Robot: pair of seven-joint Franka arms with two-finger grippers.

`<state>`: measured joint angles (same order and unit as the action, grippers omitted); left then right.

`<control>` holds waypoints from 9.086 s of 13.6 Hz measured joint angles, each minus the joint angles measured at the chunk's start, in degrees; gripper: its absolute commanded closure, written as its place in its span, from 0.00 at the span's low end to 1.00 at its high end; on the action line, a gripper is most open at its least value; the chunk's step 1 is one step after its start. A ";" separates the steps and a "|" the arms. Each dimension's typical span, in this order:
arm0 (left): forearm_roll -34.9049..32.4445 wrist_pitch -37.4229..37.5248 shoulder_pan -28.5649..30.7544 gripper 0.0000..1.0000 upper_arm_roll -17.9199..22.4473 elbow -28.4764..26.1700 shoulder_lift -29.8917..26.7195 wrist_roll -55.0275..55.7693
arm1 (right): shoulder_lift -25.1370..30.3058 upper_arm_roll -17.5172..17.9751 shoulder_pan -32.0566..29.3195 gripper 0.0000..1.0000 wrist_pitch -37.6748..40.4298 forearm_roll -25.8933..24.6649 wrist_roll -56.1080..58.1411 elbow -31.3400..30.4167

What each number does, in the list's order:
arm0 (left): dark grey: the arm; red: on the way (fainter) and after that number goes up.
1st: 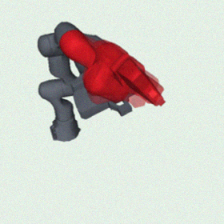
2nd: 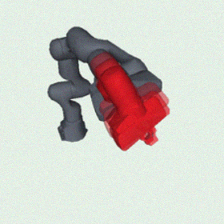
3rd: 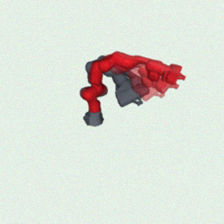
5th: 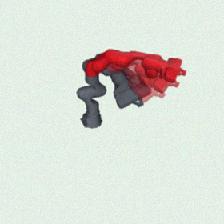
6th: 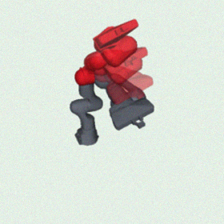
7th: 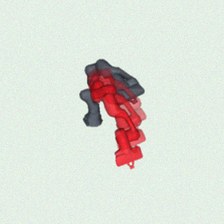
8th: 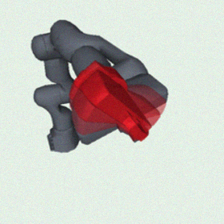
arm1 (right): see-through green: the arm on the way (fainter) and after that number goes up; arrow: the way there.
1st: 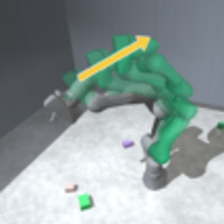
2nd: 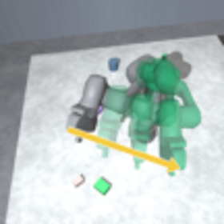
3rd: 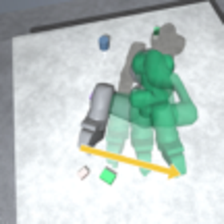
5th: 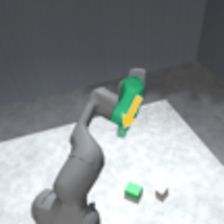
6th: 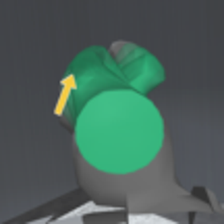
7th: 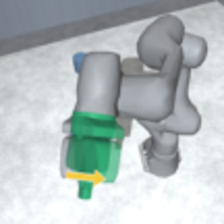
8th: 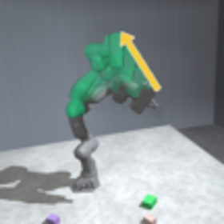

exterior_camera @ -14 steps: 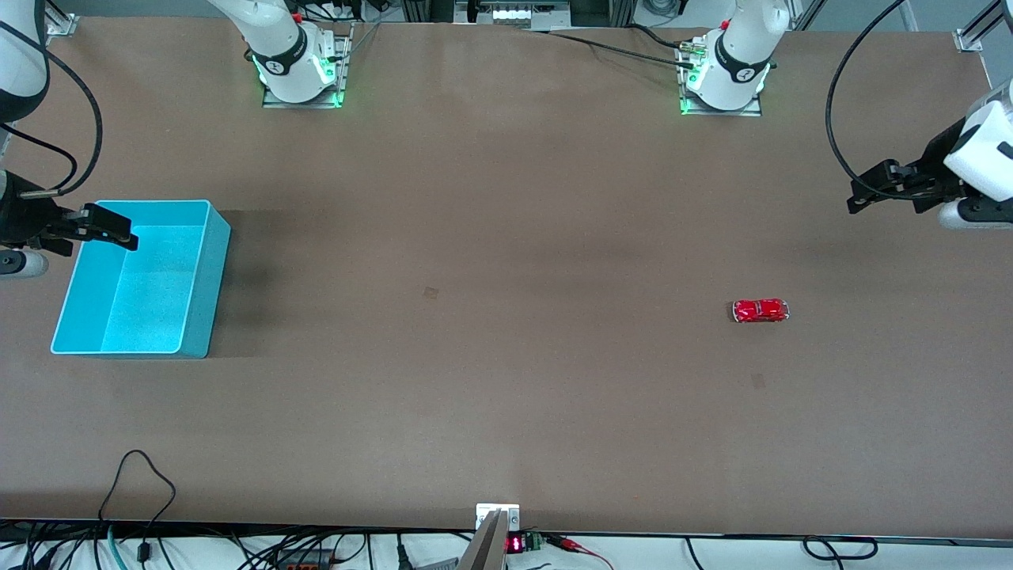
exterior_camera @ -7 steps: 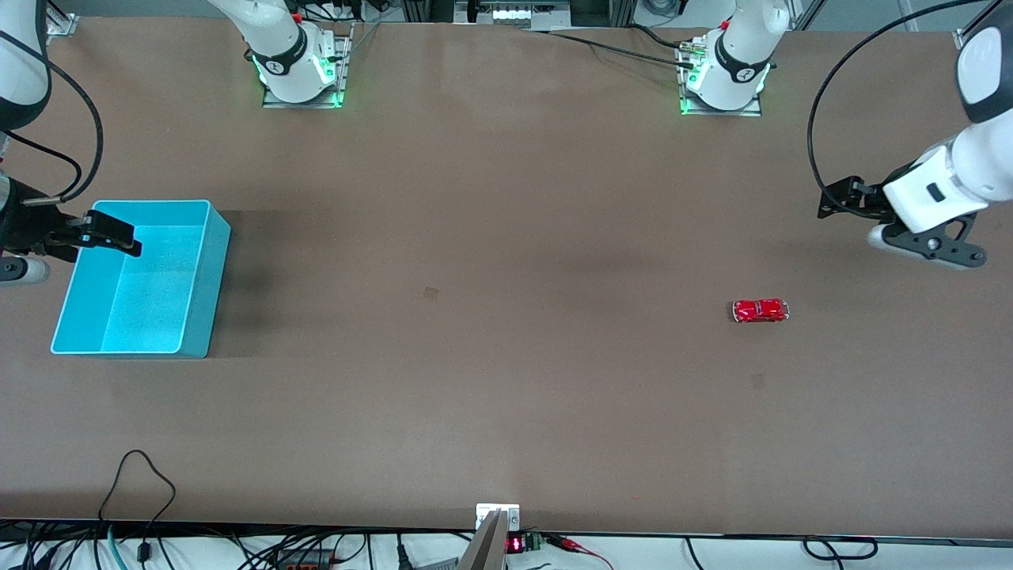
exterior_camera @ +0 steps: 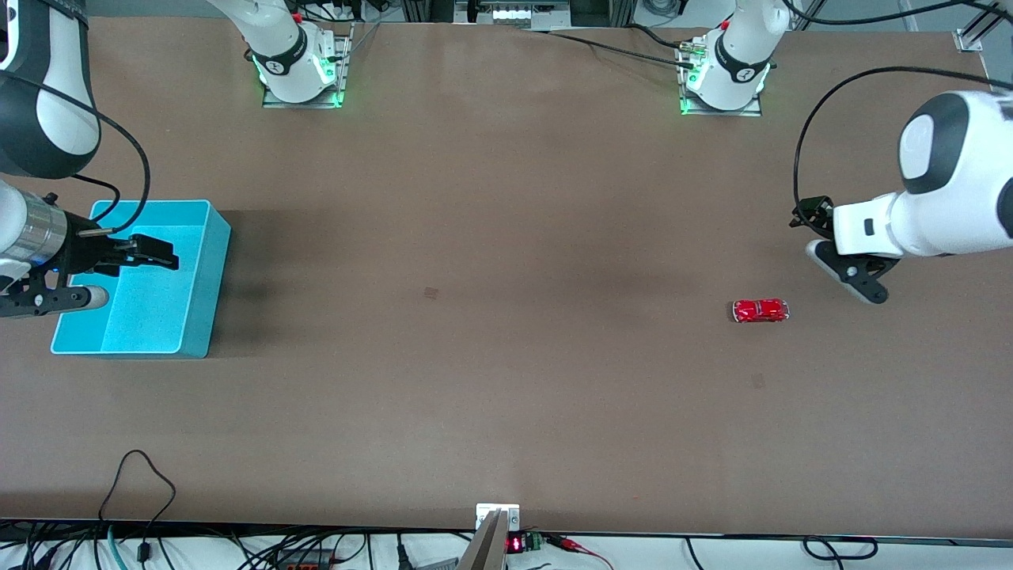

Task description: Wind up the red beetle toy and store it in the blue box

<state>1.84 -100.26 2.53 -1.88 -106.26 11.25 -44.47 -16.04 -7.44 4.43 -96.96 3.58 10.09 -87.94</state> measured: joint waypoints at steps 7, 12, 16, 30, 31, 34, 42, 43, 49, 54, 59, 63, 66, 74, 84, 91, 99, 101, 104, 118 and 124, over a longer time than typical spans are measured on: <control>-3.71 -19.64 0.58 0.00 0.01 -6.37 5.15 -25.85 | -0.80 0.19 1.55 0.00 3.92 0.01 0.08 -0.06; -5.27 -32.91 0.26 0.00 -0.45 -9.75 8.84 -36.57 | -1.73 0.21 2.80 0.00 4.02 0.00 0.08 -0.07; -5.30 -41.96 0.44 0.00 -0.47 -12.64 12.15 -39.64 | -2.32 0.25 3.91 0.00 5.68 0.00 0.09 -0.04; -5.31 -49.88 2.64 0.24 -0.41 -16.22 15.05 -42.61 | -1.44 0.23 4.80 0.00 8.45 -0.02 0.12 0.86; -5.31 -49.88 2.64 0.24 -0.43 -16.22 15.05 -42.65 | -1.44 0.21 4.79 0.00 8.38 -0.02 0.12 0.97; -5.31 -50.08 2.64 0.24 -0.49 -16.22 14.96 -42.67 | -1.45 0.10 4.79 0.00 6.04 -0.07 0.08 1.31; -5.31 -50.12 2.64 0.34 -0.59 -16.34 14.71 -42.73 | -1.47 -0.21 4.76 0.00 -2.45 -2.01 0.06 1.58; -5.31 -50.12 2.64 0.37 -0.60 -16.35 14.71 -42.73 | -1.49 -0.21 4.75 0.00 -2.92 -2.17 0.06 1.58; -5.32 -50.10 2.64 0.65 -0.60 -16.50 14.65 -42.78 | -1.76 -0.07 5.26 0.00 -3.01 -2.51 0.07 1.46; -5.32 -50.10 2.63 0.73 -0.62 -16.56 14.59 -42.78 | -1.76 -0.04 7.01 0.00 -3.00 -2.61 0.06 1.46; -5.32 -50.10 2.62 0.76 -0.66 -16.59 14.60 -42.78 | -1.75 -0.10 7.02 0.00 -3.00 -2.63 0.05 1.46; -5.32 -50.10 2.97 0.77 -0.60 -16.59 14.64 -43.93 | -1.75 -0.11 7.01 0.00 -3.00 -2.63 0.02 1.46; -5.32 -50.10 5.81 0.77 -0.52 -16.58 14.67 -46.83 | -1.75 -0.12 7.01 0.00 -3.00 -2.64 0.02 1.46; -9.21 -49.93 17.29 0.75 -0.54 -13.16 16.80 -57.76 | -1.75 -0.12 7.00 0.00 -3.00 -2.64 0.02 1.46; -13.08 -41.93 22.79 0.00 -4.58 -9.37 17.68 -58.46 | -1.75 -0.15 6.96 0.00 -3.00 -2.64 0.00 1.46; -10.19 -29.98 20.34 0.00 -13.57 -3.68 7.47 -58.22 | -1.75 -0.23 6.91 0.00 -3.00 -2.64 -0.01 1.46; -4.71 -30.06 13.09 0.00 -13.66 -3.31 6.36 -28.60 | -1.75 -0.26 6.90 0.00 -3.00 -2.64 -0.01 1.46; -4.56 -30.17 11.89 0.00 -13.69 -3.17 5.73 -12.79 | -1.75 -0.28 6.88 0.00 -3.00 -2.64 -0.01 1.46; -4.34 -30.36 10.40 0.00 -13.77 -1.25 5.38 12.55 | -1.75 -0.42 6.69 0.00 -3.00 -2.65 -0.01 1.46; -0.88 -4.06 1.67 0.00 -1.50 16.31 -2.27 44.19 | -4.12 -0.38 5.07 0.00 -4.40 -2.54 7.86 -2.38; -0.83 2.06 -0.92 0.00 1.11 15.60 -5.89 46.09 | -4.52 1.51 4.93 0.00 -23.32 -2.72 32.08 -19.06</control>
<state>1.01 -98.20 1.61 -0.77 -90.66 5.36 1.61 -20.55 -5.93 9.36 -120.29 0.87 42.17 -106.99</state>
